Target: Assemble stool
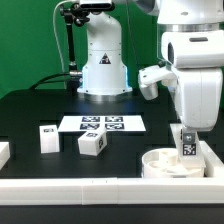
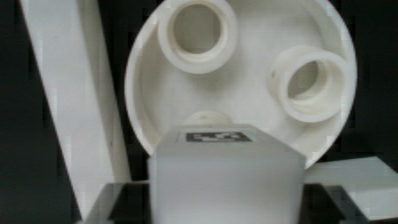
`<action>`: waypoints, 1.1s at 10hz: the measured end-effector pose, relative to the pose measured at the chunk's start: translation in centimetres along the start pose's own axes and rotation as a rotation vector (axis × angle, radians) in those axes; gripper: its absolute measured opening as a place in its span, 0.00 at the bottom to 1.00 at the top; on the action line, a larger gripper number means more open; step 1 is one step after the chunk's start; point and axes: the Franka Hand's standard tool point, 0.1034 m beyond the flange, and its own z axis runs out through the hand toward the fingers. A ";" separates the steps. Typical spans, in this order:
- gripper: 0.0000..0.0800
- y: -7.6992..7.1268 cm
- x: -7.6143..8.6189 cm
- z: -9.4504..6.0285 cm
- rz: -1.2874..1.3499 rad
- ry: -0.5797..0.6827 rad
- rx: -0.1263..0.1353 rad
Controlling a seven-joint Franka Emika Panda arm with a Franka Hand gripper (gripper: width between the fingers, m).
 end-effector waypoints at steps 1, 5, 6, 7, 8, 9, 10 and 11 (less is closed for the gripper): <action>0.42 0.0 0.0 0.0 0.044 0.001 0.000; 0.42 -0.1 0.1 0.1 0.419 0.010 0.008; 0.42 -0.1 0.1 0.1 0.508 0.012 0.010; 0.43 -0.2 0.2 0.1 0.604 0.015 0.012; 0.43 -0.2 0.3 0.1 0.702 0.018 0.014; 0.43 -0.2 0.3 0.1 0.728 0.017 0.014; 0.43 -0.2 0.4 0.1 0.821 0.018 0.015; 0.43 -0.2 0.4 0.1 0.895 0.017 0.016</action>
Offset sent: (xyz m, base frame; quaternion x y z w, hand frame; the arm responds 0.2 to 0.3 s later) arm -0.0083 0.0072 -0.0041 0.0242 0.0306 0.2051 0.9780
